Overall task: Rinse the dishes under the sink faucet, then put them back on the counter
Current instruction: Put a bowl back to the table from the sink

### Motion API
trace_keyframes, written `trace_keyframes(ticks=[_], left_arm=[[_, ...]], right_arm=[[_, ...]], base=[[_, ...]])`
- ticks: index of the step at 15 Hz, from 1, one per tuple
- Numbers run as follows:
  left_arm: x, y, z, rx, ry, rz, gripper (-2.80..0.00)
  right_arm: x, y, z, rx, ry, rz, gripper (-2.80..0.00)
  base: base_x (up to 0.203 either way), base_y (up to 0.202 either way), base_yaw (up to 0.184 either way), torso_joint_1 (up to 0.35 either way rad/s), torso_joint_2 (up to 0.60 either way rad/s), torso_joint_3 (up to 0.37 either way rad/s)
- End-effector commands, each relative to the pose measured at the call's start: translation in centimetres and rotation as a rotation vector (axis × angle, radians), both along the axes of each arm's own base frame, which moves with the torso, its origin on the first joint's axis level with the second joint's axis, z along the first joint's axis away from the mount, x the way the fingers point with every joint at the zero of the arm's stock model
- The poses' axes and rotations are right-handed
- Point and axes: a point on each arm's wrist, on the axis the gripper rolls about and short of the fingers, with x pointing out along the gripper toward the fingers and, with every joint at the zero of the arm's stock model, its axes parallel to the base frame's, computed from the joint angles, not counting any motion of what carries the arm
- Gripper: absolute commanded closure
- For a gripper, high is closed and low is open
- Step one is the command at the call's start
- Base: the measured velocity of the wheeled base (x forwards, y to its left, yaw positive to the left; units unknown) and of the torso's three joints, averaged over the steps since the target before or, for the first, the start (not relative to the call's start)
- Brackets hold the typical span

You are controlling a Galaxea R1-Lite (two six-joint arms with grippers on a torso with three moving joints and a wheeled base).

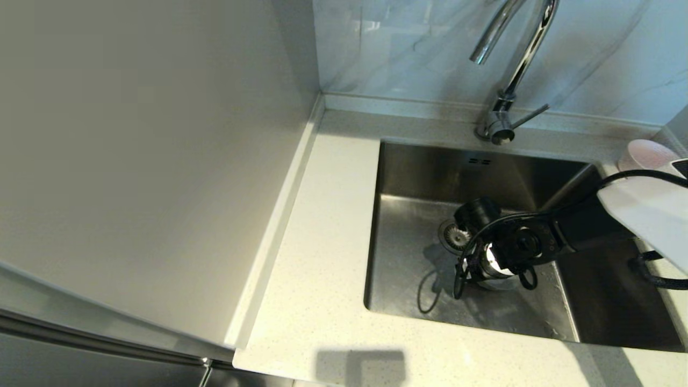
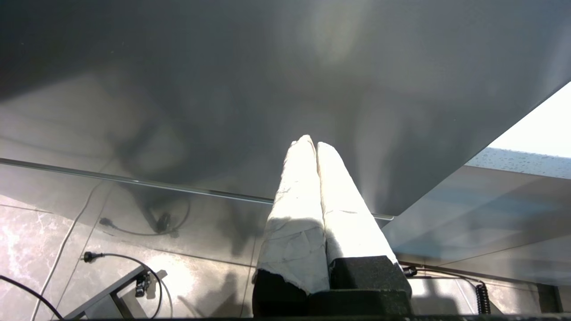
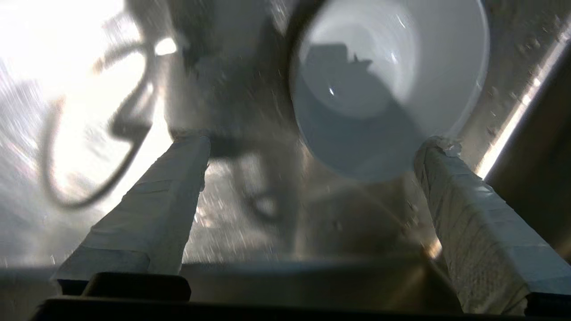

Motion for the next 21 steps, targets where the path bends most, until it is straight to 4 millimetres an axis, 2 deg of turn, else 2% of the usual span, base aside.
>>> trace_keyframes(ticks=[1, 7, 13, 21], left_arm=[[0.0, 0.0, 0.0, 0.000, -0.003, 0.000, 0.00], [0.0, 0.0, 0.0, 0.000, -0.003, 0.001, 0.00], [0.0, 0.0, 0.0, -0.001, -0.003, 0.001, 0.00], [0.0, 0.0, 0.0, 0.000, -0.003, 0.001, 0.00]], right_arm=[[0.8, 0.3, -1.5, -0.004, 0.011, 0.000, -2.80], [3.0, 0.5, -2.6, 0.018, -0.059, -0.007, -2.80], [3.9, -0.6, -3.1, 0.017, -0.062, -0.035, -2.80], [4.5, -0.4, -3.5, 0.018, -0.067, -0.035, -2.80]], base=[[0.000, 0.000, 0.000, 0.000, 0.00, 0.000], [0.000, 0.000, 0.000, 0.000, 0.00, 0.000], [0.000, 0.000, 0.000, 0.000, 0.00, 0.000], [0.000, 0.000, 0.000, 0.000, 0.00, 0.000]])
